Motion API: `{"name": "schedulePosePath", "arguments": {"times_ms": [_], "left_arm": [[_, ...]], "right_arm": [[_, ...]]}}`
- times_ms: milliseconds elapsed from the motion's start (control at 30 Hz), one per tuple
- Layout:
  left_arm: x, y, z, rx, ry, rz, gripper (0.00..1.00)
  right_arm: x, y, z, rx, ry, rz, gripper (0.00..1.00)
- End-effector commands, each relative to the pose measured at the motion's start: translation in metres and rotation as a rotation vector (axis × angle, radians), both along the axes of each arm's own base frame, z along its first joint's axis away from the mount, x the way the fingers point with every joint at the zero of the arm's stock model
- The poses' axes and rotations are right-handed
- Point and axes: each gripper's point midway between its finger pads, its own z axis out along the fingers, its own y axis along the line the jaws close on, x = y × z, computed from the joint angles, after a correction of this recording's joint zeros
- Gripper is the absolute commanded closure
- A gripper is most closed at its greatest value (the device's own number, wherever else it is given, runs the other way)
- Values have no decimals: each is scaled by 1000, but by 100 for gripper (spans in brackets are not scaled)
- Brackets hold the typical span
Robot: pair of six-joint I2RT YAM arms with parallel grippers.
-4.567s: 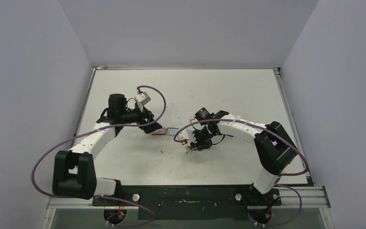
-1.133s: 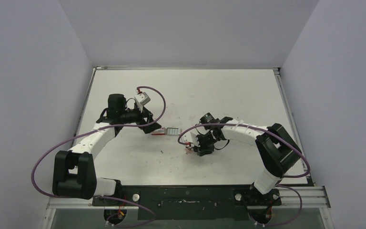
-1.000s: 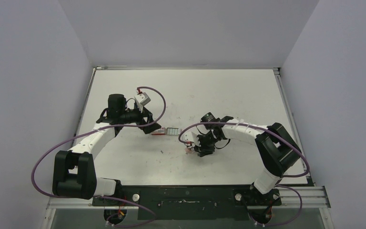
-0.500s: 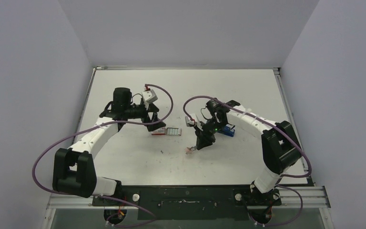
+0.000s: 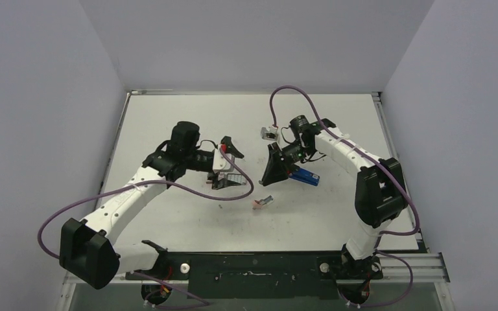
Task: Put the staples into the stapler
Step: Pick up the staple from the center of the board.
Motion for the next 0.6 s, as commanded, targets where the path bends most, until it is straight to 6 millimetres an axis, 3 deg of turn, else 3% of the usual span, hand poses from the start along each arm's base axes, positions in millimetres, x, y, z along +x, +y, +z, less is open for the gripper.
{"name": "schedulePosePath", "arguments": {"times_ms": [0,400,567], "left_arm": [[-15,-16,6,63,-195,-141,22],[-27,-50,-15,146,-227,-287,49],[-31,-55,-20,156,-233,-308,54]], "right_arm": [[-5,7,20,108,51,7,95],[-4,7,9,97,72,3,95],[-5,7,7,94,74,3,95]]}}
